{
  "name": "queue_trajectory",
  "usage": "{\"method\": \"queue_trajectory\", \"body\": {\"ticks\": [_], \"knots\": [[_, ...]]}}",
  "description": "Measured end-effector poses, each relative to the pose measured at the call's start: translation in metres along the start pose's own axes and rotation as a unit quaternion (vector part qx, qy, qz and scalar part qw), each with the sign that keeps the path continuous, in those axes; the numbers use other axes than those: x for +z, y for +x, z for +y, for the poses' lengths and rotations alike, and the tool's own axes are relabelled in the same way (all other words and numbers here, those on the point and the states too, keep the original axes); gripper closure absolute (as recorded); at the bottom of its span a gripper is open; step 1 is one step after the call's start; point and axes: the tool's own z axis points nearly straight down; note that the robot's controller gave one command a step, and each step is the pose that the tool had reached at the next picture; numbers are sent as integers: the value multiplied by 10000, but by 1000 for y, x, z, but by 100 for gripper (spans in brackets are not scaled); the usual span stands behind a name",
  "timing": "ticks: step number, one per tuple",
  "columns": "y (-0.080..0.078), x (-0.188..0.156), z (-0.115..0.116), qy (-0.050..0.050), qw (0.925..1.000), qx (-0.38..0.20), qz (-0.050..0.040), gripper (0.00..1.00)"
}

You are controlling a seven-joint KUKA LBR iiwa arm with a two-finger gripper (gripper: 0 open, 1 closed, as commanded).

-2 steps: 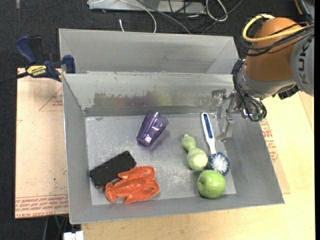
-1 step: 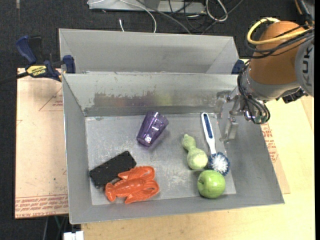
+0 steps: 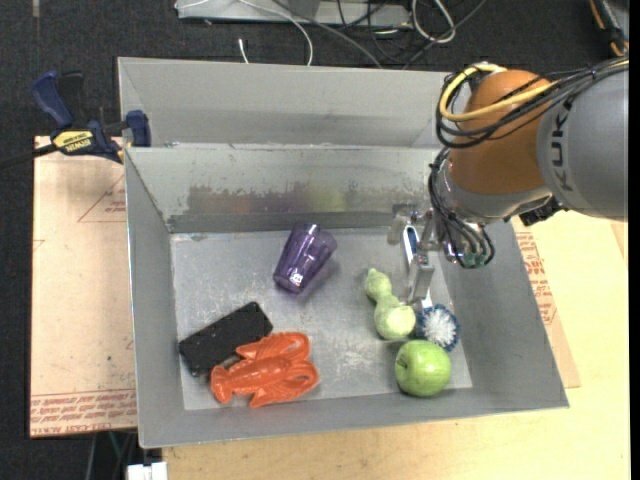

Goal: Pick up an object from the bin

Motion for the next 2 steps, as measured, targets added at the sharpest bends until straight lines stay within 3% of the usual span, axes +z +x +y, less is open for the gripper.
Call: {"method": "queue_trajectory", "body": {"ticks": [1, 2], "knots": [[4, 4, -13, 24, 9993, 361, -55, 0], [25, 40, 22, -9, 9995, 327, -10, 0]]}}
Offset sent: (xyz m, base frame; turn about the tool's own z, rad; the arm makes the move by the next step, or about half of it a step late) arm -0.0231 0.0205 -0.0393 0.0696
